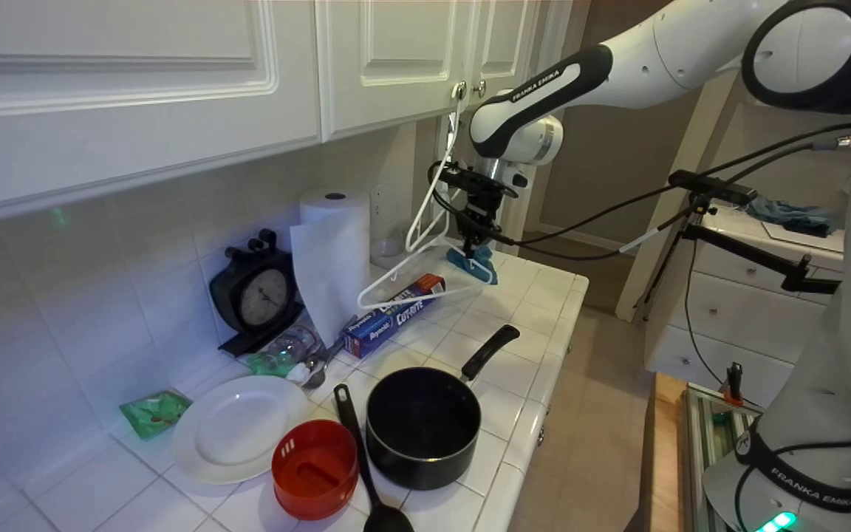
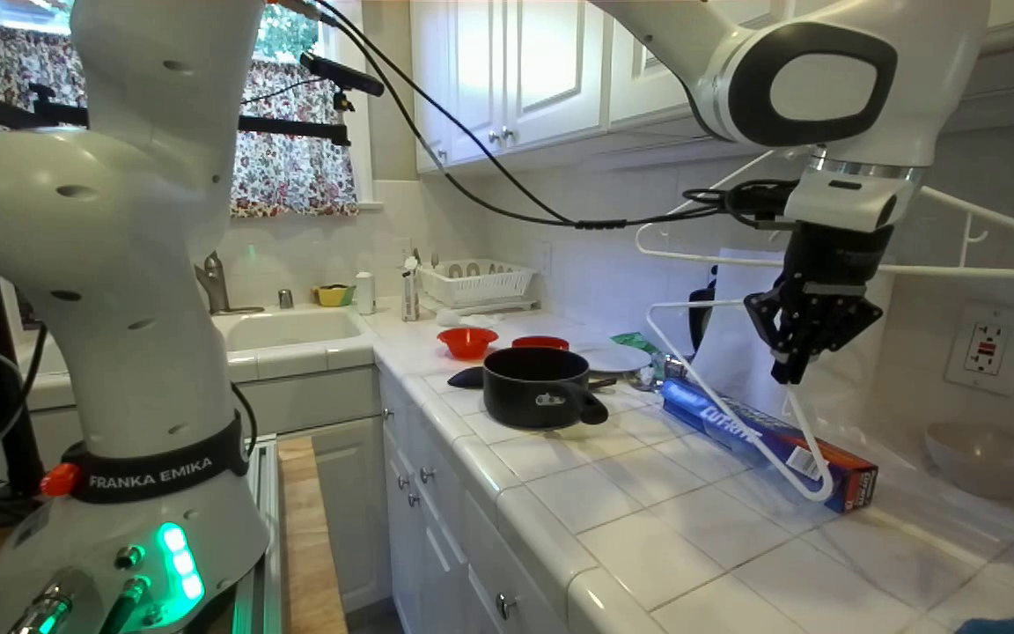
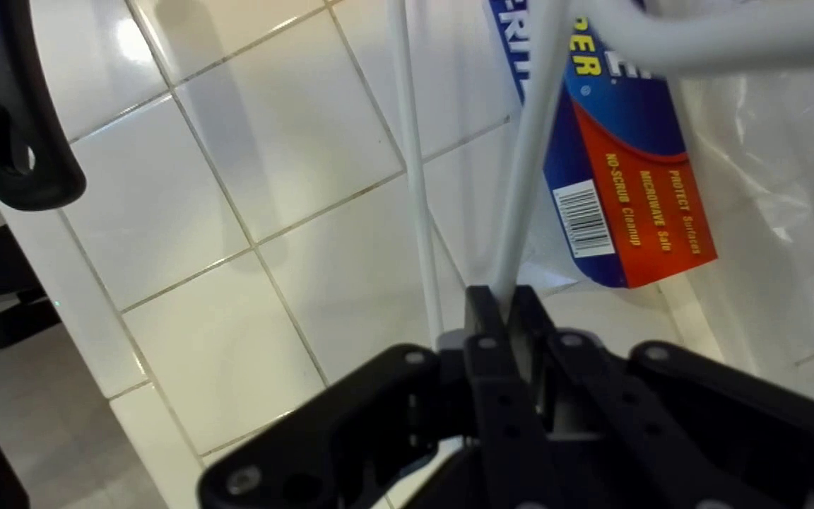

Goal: Pick up the hanger from the counter and hang it on the hanger on the cabinet.

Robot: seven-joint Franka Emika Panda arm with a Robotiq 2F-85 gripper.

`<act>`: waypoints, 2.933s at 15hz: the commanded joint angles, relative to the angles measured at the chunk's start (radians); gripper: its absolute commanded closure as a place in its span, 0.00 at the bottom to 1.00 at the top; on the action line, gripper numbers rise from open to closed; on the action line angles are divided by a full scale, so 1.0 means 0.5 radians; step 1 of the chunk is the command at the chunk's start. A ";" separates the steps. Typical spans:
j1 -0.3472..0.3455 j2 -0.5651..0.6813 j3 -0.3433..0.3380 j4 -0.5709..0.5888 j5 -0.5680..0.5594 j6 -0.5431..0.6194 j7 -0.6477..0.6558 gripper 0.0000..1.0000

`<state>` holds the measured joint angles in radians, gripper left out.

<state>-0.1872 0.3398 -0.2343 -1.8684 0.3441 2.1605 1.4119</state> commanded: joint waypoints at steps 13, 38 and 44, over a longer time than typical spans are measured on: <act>0.031 0.114 -0.016 0.097 -0.219 -0.176 0.278 0.94; 0.062 -0.404 -0.016 -0.362 -0.393 -0.102 0.323 0.00; 0.044 -0.629 -0.006 -0.563 -0.452 -0.078 0.354 0.00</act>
<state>-0.1639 0.1157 -0.2404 -2.0683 0.1624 2.1057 1.5596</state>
